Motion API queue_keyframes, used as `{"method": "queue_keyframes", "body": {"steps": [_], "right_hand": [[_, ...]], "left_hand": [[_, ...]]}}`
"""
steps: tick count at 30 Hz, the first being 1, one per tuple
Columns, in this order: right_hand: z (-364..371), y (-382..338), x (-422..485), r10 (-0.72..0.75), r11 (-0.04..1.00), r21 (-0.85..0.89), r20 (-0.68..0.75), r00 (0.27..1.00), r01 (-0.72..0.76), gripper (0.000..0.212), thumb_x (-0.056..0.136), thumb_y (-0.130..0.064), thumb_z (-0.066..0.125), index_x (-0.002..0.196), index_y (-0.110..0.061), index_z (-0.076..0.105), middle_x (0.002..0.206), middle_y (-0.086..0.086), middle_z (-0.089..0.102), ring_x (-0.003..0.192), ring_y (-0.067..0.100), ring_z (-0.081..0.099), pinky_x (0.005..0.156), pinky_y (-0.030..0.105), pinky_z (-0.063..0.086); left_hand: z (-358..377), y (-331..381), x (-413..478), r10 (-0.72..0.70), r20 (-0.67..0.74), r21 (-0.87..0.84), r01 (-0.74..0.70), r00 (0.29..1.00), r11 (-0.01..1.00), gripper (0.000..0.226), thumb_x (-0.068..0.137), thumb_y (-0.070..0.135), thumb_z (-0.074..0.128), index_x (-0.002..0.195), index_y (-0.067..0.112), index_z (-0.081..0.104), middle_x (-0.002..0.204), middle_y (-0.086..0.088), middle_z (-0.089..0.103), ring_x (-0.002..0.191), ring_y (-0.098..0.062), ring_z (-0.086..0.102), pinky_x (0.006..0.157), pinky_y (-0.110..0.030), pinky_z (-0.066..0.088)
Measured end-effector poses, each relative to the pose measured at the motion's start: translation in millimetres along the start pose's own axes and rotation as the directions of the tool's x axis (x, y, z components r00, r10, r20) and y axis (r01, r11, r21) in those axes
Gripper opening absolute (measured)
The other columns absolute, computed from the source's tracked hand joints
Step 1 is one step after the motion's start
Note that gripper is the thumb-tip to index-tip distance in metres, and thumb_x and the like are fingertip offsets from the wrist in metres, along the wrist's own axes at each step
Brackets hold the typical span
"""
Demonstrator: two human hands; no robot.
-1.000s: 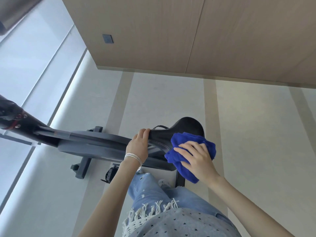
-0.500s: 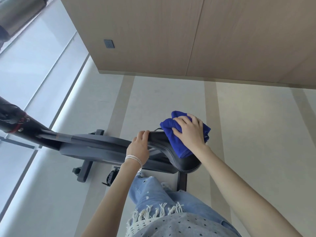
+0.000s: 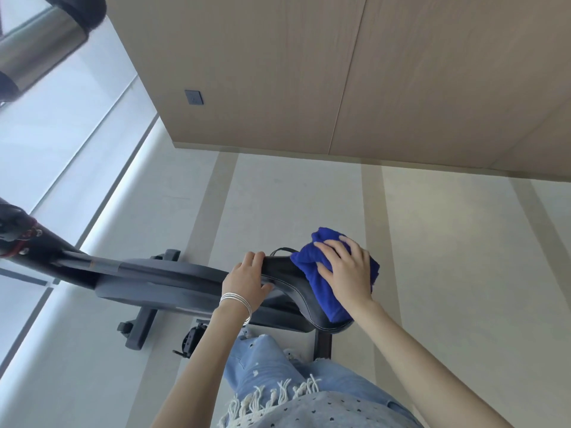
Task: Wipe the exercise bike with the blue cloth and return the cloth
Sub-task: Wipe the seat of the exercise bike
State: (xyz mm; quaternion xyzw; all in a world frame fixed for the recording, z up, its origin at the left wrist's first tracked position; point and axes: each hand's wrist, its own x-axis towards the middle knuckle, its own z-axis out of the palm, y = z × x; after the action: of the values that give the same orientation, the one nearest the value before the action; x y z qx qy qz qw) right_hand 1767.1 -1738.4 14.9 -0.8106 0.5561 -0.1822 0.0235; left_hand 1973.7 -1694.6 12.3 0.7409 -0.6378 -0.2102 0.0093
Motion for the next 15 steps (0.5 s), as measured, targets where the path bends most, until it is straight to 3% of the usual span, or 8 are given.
{"method": "queue_keyframes", "body": {"steps": [6,10,15], "right_hand": [[12.0,-0.5,53.0,0.146,0.989,-0.012,0.287,0.947,-0.149,0.035,0.090,-0.036,0.050,0.124,-0.028,0.055,0.125,-0.008,0.058,0.120,0.025,0.043,0.095,0.041,0.034],[5.6,-2.8,33.1,0.096,0.994,0.035,0.206,0.974,-0.106,0.030,0.088,-0.032,0.056,0.116,-0.021,0.061,0.118,-0.005,0.062,0.119,0.025,0.046,0.093,0.042,0.037],[-15.6,5.6,-25.0,-0.074,0.994,0.080,0.038,0.997,0.071,0.034,0.073,-0.018,0.075,0.106,-0.016,0.068,0.108,-0.004,0.069,0.102,0.027,0.062,0.074,0.042,0.051]], "left_hand": [[-2.8,2.6,0.2,-0.016,0.006,-0.016,0.017,1.000,1.000,0.056,0.083,0.037,0.064,0.128,0.016,0.037,0.125,-0.004,0.047,0.107,-0.029,0.055,0.082,-0.039,0.051],[-1.9,2.1,-1.5,-0.031,0.000,-0.027,0.031,1.000,0.999,0.055,0.083,0.036,0.064,0.127,0.017,0.038,0.125,-0.004,0.047,0.107,-0.029,0.055,0.078,-0.040,0.052],[-1.8,1.9,-2.5,-0.036,-0.010,-0.049,0.036,0.999,0.998,0.055,0.083,0.036,0.065,0.127,0.018,0.038,0.126,-0.003,0.047,0.106,-0.029,0.056,0.076,-0.040,0.052]]}}
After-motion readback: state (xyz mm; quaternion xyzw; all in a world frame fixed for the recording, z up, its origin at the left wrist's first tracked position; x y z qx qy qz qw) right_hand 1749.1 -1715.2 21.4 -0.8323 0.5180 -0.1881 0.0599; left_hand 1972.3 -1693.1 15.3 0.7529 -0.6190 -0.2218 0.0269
